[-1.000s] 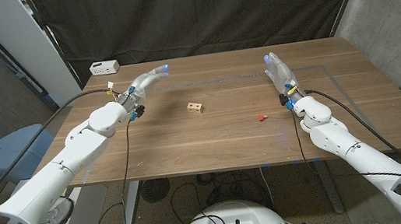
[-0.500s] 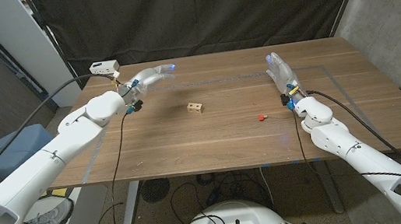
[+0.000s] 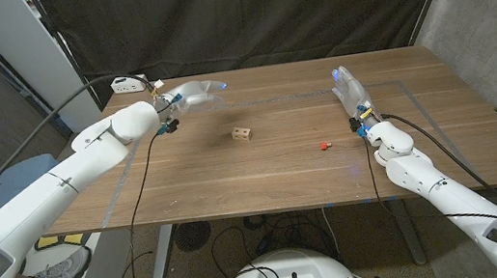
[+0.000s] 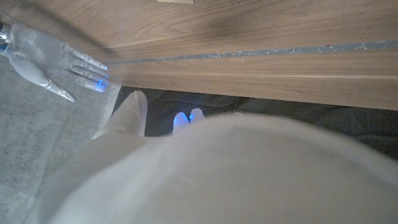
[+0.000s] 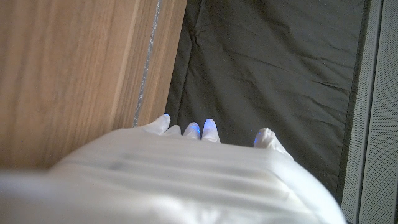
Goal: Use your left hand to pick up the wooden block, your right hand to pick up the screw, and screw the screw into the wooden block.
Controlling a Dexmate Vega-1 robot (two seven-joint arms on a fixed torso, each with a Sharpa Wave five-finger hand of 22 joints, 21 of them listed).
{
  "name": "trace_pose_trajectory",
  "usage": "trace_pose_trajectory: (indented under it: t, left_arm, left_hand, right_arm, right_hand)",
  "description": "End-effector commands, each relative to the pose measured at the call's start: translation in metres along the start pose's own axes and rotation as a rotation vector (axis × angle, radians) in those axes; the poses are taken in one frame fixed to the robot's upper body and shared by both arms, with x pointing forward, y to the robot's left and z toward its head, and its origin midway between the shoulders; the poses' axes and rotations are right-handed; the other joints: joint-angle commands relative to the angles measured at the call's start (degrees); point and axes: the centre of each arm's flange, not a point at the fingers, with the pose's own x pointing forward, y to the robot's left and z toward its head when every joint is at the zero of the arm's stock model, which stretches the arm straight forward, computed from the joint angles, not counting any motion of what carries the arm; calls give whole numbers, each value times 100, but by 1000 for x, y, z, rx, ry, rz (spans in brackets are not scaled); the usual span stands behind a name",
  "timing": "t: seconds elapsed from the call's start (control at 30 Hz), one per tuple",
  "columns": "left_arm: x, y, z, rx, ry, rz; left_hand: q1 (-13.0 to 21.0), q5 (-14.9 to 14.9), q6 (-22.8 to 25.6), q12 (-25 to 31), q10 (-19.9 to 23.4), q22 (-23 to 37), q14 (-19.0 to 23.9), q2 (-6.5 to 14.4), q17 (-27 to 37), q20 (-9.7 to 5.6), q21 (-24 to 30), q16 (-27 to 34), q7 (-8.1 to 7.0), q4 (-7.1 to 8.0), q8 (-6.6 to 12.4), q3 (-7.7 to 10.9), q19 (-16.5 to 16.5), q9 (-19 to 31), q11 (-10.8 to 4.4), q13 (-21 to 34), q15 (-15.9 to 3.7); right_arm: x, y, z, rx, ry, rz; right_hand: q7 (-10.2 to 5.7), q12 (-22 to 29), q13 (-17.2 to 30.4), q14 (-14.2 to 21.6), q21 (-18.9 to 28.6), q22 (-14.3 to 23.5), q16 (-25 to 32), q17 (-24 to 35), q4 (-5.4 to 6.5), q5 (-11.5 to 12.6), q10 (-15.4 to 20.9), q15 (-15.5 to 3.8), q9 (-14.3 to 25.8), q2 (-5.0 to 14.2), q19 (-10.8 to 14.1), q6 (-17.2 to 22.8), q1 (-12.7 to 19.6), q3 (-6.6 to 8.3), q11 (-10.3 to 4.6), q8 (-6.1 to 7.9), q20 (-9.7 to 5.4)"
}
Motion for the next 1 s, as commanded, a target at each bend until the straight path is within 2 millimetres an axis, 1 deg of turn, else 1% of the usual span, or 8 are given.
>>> trace_pose_trajectory:
  t: [0.03, 0.13, 0.2, 0.53, 0.57, 0.77, 0.87, 1.0]
  left_arm:
    - [6, 5, 27, 203, 4, -41]
    - [7, 5, 33, 237, 11, -55]
    - [7, 3, 39, 292, 13, -62]
    - [12, -7, 63, 486, 29, -68]
    - [13, -8, 66, 509, 38, -63]
    - [15, -10, 75, 567, 63, -76]
    - [17, -12, 78, 590, 89, -92]
    - [22, -13, 81, 609, 118, -124]
  left_hand:
    - [214, -67, 191, 61, 156, 16, 85, -79, 8, -4, 20, 68, -16, 14, 73, -32, -31, 13, 9, 39, -26]
    - [335, -97, 274, 89, 266, 18, 153, -160, 9, -4, 19, 80, -40, 19, 96, -49, -42, 16, 2, 46, -43]
    - [438, -111, 327, 111, 359, 20, 194, -216, 9, 17, 16, 83, -47, 25, 106, -61, -61, 18, -54, 51, -66]
    - [792, -114, 475, 124, 534, 21, 318, -309, 8, 103, -1, 89, -161, 42, 119, -70, -160, 18, -179, 57, -152]
    - [848, -113, 492, 124, 562, 21, 329, -325, 8, 120, -6, 85, -176, 45, 116, -75, -187, 18, -143, 57, -160]
    - [982, -111, 504, 118, 617, 21, 335, -367, 8, 189, -29, 72, -201, 52, 96, -91, -298, 16, -185, 58, -145]
    - [1101, -113, 444, 79, 586, 22, 271, -400, 9, 247, -39, 40, -191, 65, 46, -114, -403, 14, -140, 60, -95]
    - [1218, -118, 325, 20, 512, 24, 188, -429, 12, 329, -51, 15, -161, 86, -31, -153, -557, 14, -170, 65, -49]
  right_arm:
    - [0, -7, -3, 13, -9, -5]
    - [0, -8, -2, 17, -12, 2]
    - [-1, -9, -2, 16, -11, 4]
    - [1, -16, -2, 17, -10, 2]
    - [2, -16, -2, 17, -10, 2]
    - [2, -18, -3, 21, -7, 2]
    - [1, -18, -3, 23, -7, 1]
    - [-1, -19, -4, 26, -6, -5]
  right_hand:
    - [-31, 33, 12, -27, 52, 25, 30, 10, -13, 25, 15, -17, 15, -39, 20, 26, 41, 34, -60, 29, -101]
    - [-27, 32, 12, -28, 50, 25, 31, 11, -16, 24, 13, -15, 15, -48, 17, 24, 38, 33, -63, 28, -96]
    - [-30, 33, 13, -28, 50, 25, 31, 11, -18, 23, 17, -20, 15, -52, 15, 26, 38, 33, -72, 30, -95]
    - [-35, 33, 13, -29, 49, 25, 31, 10, -31, 22, 20, -27, 15, -57, 17, 27, 43, 43, -65, 31, -92]
    - [-31, 34, 13, -30, 49, 25, 31, 10, -31, 22, 23, -27, 15, -57, 17, 27, 43, 44, -65, 31, -92]
    - [-34, 34, 13, -29, 49, 25, 32, 11, -35, 21, 25, -26, 15, -59, 18, 25, 41, 49, -71, 30, -92]
    - [-33, 33, 13, -29, 49, 25, 32, 11, -37, 21, 23, -24, 15, -60, 18, 27, 41, 50, -68, 31, -92]
    - [-37, 33, 13, -32, 49, 25, 32, 12, -39, 21, 25, -23, 15, -60, 19, 30, 40, 54, -62, 33, -97]
